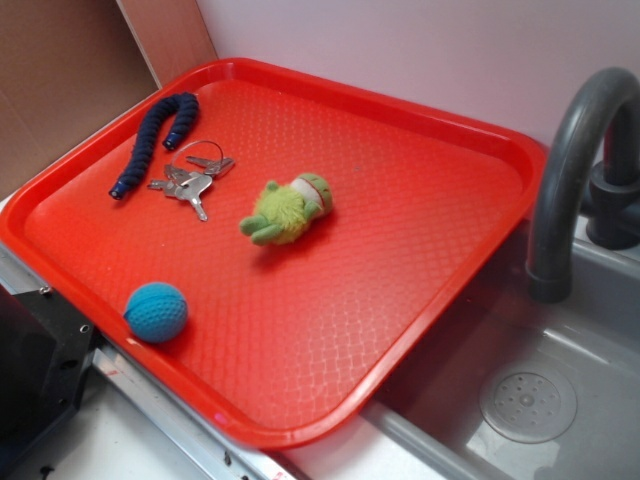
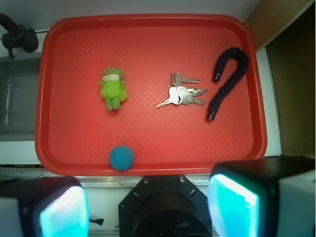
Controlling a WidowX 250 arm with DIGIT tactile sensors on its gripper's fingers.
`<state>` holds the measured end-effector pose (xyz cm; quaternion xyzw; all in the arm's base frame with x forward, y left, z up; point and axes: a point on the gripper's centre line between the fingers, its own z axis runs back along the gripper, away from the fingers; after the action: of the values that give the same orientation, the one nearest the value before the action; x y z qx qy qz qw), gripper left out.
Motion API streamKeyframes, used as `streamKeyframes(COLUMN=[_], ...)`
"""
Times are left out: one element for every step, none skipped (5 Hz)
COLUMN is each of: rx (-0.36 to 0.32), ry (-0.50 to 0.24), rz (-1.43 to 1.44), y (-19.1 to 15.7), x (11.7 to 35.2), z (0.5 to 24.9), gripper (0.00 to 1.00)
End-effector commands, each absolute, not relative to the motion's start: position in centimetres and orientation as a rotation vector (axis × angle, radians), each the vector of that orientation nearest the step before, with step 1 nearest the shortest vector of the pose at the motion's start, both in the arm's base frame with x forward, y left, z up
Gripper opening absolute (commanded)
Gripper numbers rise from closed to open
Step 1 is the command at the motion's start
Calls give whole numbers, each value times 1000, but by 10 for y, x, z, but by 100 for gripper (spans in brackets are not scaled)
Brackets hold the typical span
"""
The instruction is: Grab the green animal.
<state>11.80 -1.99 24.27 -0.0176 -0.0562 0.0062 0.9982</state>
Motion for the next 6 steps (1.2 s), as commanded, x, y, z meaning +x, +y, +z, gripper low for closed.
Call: streamKeyframes(rx=[-35,-35,-57,-40,-49,-11], ry=[-113,-124,-105,-65,-65,-3], rz=[12,57,121,109,77,-19], y=[-20,-25,-32,-46,-65,-92], x=[118,125,145,164,186,210], z=[243,237,223,209,189,156], gripper=[100,100,100,100,100,100])
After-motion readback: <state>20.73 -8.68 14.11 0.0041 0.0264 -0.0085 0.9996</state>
